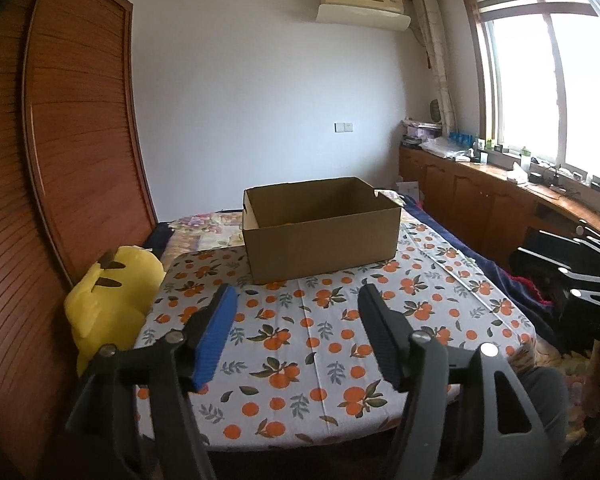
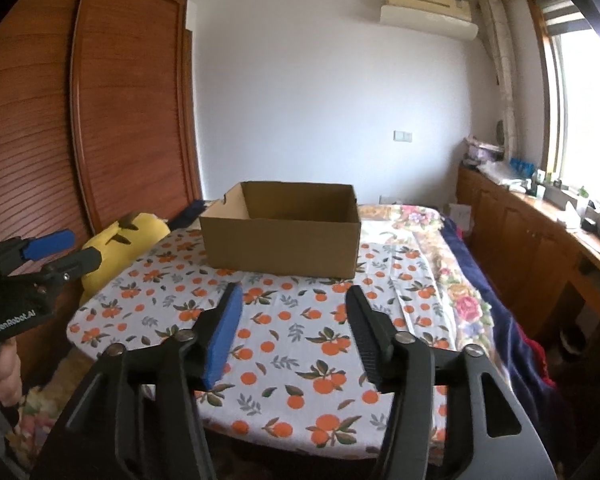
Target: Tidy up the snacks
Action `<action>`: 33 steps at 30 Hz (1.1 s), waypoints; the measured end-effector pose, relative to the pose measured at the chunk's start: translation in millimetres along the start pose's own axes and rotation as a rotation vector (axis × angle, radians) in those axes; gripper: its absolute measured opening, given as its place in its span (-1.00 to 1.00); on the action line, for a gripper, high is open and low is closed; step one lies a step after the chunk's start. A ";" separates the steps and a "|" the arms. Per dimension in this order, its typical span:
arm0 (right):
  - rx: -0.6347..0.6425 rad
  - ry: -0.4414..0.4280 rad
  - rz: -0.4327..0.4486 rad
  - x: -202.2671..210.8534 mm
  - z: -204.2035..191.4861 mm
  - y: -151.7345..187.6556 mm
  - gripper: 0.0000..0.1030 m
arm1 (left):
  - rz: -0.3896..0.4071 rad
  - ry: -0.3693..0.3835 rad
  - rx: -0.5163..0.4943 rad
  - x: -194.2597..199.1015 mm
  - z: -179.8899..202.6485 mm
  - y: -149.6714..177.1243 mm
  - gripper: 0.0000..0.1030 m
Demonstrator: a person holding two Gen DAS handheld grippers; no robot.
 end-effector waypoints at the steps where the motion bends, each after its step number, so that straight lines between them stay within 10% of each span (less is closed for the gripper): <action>1: -0.005 -0.001 -0.002 1.3 -0.1 1.7 0.23 | 0.001 0.000 0.003 0.4 0.3 0.8 0.30; 11: -0.013 0.025 0.015 9.2 -1.0 10.0 0.69 | 0.008 -0.002 0.031 12.3 0.9 12.2 0.38; 21: -0.020 0.035 0.019 12.0 0.7 14.9 0.88 | 0.020 0.005 0.043 17.6 0.8 16.9 0.99; 33: -0.020 0.053 0.006 6.8 0.6 18.0 1.00 | 0.017 -0.053 0.044 20.3 -4.9 21.4 1.00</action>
Point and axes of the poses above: each gripper's, at about its wrist camera, not at the fingertips, and x roughly against the way its jaws point, z to its right, y to its underside, the point moved 4 cm from there along -x, roughly the way its jaws point, and after that the axes turned 7 degrees about -x, right-handed, at the moved point
